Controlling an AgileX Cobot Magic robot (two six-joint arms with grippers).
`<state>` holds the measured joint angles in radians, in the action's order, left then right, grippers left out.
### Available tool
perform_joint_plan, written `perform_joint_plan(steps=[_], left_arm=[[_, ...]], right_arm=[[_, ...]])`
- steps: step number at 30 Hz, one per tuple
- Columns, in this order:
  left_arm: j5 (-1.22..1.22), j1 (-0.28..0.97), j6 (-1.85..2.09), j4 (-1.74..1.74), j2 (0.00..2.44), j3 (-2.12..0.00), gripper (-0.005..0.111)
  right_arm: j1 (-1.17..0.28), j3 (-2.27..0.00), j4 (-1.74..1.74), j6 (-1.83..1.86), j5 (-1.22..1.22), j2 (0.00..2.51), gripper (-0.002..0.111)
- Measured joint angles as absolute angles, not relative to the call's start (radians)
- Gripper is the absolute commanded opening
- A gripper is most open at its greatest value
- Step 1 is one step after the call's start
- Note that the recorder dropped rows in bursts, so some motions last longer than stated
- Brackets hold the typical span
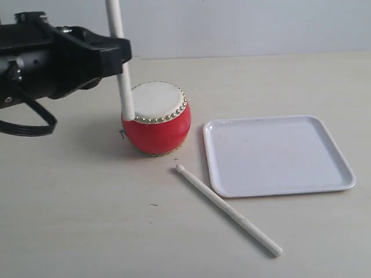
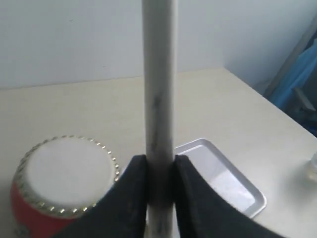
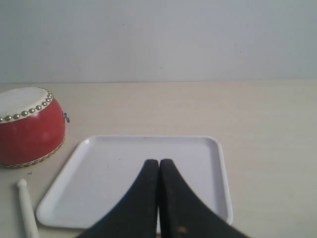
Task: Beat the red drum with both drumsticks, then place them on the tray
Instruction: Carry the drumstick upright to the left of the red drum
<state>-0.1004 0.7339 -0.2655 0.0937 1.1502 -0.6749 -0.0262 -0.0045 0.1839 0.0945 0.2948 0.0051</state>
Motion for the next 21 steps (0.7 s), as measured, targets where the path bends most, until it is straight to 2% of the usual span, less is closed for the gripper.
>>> perform_joint_plan(steps=[6,21], left_arm=[[-0.024,0.661,-0.216,0.167,1.119,-0.601,0.0],[0.059,0.652,-0.218,0.184,1.118,-0.596,0.0]], right_arm=[[-0.026,-0.004,0.184,0.094,0.295,0.005,0.0],[-0.026,-0.004,0.184,0.094,0.295,0.005,0.0]])
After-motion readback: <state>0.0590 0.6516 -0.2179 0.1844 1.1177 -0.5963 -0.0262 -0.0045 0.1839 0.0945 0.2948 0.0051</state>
